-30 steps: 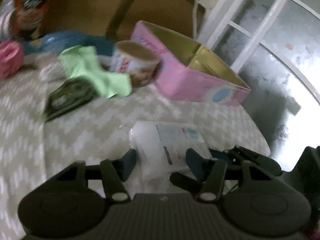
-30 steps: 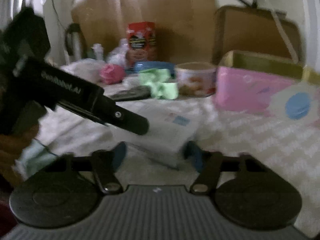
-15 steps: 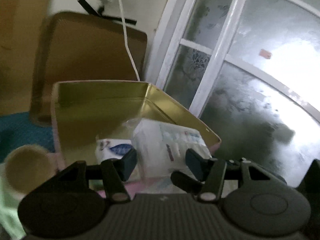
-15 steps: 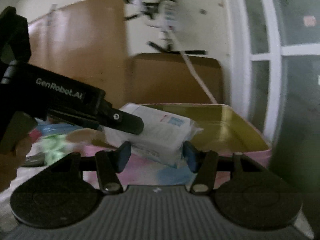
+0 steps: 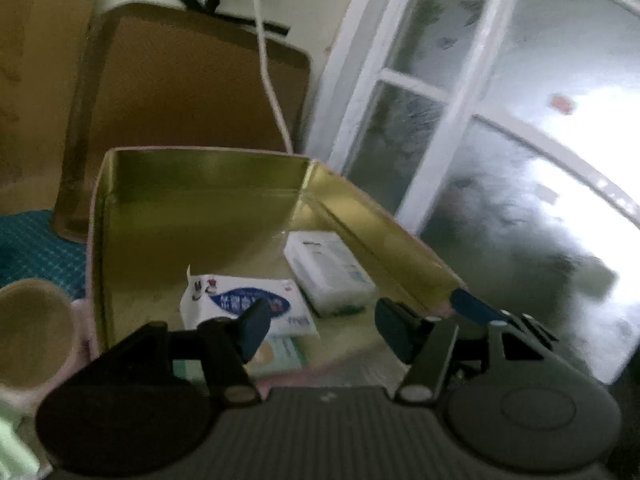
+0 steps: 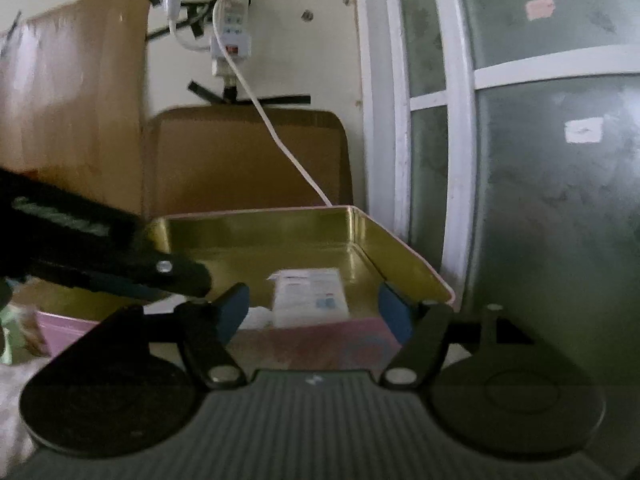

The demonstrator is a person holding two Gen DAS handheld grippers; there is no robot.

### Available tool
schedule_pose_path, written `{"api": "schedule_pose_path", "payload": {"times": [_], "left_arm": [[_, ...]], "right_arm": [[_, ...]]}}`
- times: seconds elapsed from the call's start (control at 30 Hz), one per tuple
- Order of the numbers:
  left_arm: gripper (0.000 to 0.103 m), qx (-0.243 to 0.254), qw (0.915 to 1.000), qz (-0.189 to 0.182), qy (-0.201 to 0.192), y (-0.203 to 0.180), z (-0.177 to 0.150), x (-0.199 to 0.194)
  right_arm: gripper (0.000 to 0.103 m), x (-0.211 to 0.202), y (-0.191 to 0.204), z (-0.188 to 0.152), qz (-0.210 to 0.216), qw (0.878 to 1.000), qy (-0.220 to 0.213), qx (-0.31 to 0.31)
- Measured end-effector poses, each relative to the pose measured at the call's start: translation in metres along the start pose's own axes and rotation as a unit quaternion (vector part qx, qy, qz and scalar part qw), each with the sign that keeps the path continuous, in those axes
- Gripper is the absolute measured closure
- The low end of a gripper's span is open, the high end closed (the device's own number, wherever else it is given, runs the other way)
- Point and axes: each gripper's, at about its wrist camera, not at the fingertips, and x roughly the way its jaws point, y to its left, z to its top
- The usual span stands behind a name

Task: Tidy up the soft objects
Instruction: 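Reach the left tool to the dark green tape roller and grasp it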

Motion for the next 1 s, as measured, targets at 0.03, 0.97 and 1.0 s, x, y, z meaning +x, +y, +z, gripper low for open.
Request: {"api": "schedule_pose_path", "payload": {"times": [0.03, 0.97, 1.0], "left_arm": [[0.042, 0.007, 0.9999, -0.006, -0.004, -0.001, -0.005, -0.013], [0.043, -0.192, 0.9711, 0.134, -0.046, 0.183, -0.144, -0.231], [0.043, -0.192, 0.9716, 0.131, -0.046, 0.183, -0.144, -0.232]], "right_arm": [[0.03, -0.005, 0.001, -0.001, 0.001, 1.0, -0.005, 0.006], [0.065, 0.029, 0.242, -0.016, 0.332, 0.924, 0.192, -0.018], [0.063, 0.035, 0.242, -0.017, 0.327, 0.924, 0.199, -0.01]]}}
